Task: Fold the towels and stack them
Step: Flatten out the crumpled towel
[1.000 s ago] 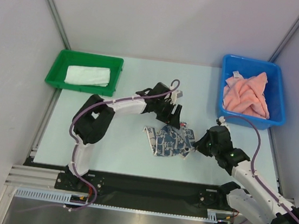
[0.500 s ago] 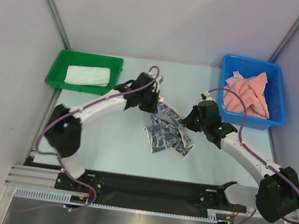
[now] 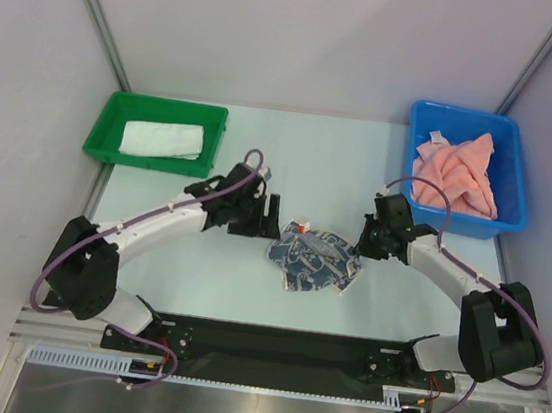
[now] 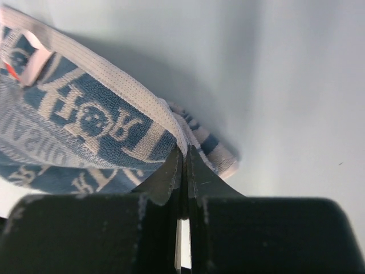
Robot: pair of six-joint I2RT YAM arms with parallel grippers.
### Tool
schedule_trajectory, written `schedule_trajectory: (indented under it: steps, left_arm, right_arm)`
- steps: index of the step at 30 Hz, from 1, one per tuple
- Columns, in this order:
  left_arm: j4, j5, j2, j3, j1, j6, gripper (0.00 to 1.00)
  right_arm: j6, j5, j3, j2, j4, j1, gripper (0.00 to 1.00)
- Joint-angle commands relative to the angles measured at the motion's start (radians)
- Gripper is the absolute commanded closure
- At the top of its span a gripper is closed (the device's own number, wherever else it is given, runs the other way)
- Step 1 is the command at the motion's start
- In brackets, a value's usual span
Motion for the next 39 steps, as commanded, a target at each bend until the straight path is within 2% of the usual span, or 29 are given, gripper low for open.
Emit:
schedule_trajectory:
  steps: [1,2,5,9,13,18,21,28,34,36,39]
  left_arm:
    - [0.086,0.004,0.032,0.108,0.092,0.051,0.21]
    - [0.123,0.083,0.067,0.110,0.110,0.063,0.21]
    - [0.192,0.162,0.152,0.127,0.168,0.059,0.25]
    - [0.131,0.117,0.268,0.203,0.178,0.055,0.28]
    - [0.131,0.104,0.312,0.185,0.155,0.034,0.29]
    - [0.165,0.065,0.322,0.121,0.119,-0.006,0.29]
    - [0.256,0.105,0.314,0.072,0.086,-0.006,0.30]
    - [0.224,0.067,0.316,0.133,0.049,-0.006,0.36]
    - [0.235,0.128,0.237,0.153,-0.026,-0.003,0.32]
    - [0.231,0.140,0.252,0.154,-0.045,-0.001,0.35]
    - [0.217,0.127,0.253,0.133,-0.072,-0.003,0.58]
  right_arm:
    - [-0.078,-0.017,0.048,0.032,-0.037,-0.015,1.00]
    - [-0.081,-0.025,0.045,0.035,-0.031,-0.018,1.00]
    - [-0.078,-0.022,0.034,0.066,-0.029,-0.032,1.00]
    - [-0.093,0.005,0.026,0.084,-0.029,-0.049,0.99]
    - [-0.103,0.042,0.018,0.083,-0.034,-0.061,0.99]
    - [-0.100,0.007,0.015,0.096,-0.011,-0.065,0.99]
    - [-0.101,0.004,0.014,0.095,-0.005,-0.063,0.99]
    - [-0.107,0.090,0.005,0.049,-0.034,-0.078,1.00]
    - [-0.124,0.035,0.076,-0.006,-0.020,-0.057,0.98]
    - [-0.130,0.004,0.106,-0.009,-0.026,-0.037,0.99]
    - [-0.118,0.035,0.149,-0.013,-0.083,-0.019,1.00]
